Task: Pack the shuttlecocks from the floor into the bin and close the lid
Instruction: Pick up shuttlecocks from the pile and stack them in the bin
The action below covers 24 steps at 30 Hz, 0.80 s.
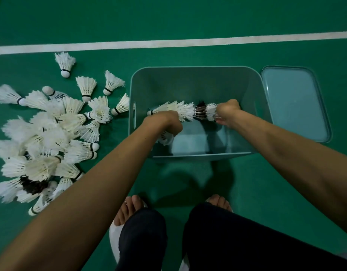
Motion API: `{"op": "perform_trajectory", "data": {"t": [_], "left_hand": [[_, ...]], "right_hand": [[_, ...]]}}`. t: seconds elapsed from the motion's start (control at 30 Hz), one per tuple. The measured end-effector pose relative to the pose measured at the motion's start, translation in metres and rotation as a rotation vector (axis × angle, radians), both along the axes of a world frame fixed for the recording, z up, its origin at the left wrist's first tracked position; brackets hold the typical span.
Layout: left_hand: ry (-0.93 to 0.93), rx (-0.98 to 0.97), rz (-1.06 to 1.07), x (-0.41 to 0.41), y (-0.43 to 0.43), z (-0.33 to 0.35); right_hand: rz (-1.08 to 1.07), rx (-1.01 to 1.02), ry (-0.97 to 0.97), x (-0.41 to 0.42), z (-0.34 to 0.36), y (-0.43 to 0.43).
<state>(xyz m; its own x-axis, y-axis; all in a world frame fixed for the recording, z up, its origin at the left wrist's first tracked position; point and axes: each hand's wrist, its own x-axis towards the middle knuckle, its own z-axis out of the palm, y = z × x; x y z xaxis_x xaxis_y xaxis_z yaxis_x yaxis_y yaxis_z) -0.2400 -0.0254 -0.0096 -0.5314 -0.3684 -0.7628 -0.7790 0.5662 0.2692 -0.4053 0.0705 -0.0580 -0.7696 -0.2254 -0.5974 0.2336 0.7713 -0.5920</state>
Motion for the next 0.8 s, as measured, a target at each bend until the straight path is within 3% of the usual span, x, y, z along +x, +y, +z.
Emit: {"op": "perform_trajectory", "data": {"t": [0.13, 0.33, 0.4, 0.5, 0.57, 0.7, 0.8], "left_hand": [[0.02, -0.018, -0.007, -0.003, -0.002, -0.003], [0.078, -0.025, 0.07, 0.002, 0.003, -0.003], [0.15, -0.003, 0.171, 0.004, 0.005, -0.003], [0.305, 0.098, 0.529, 0.002, 0.007, -0.001], [0.431, 0.123, 0.795, 0.004, 0.011, 0.002], [0.636, 0.03, 0.995, 0.005, 0.03, 0.017], [0.605, 0.035, 0.998, 0.006, 0.052, 0.031]], "right_hand": [[0.07, 0.159, 0.197, 0.002, 0.005, -0.003], [0.402, 0.36, 0.417, 0.015, 0.03, -0.002], [0.454, 0.385, 0.482, 0.019, 0.043, 0.0], [0.469, 0.35, 0.57, 0.028, 0.065, 0.007], [0.477, 0.279, 0.405, 0.04, 0.078, 0.009], [0.354, 0.015, -0.42, 0.073, 0.094, 0.012], [0.197, -0.126, -0.588, 0.091, 0.093, 0.012]]}}
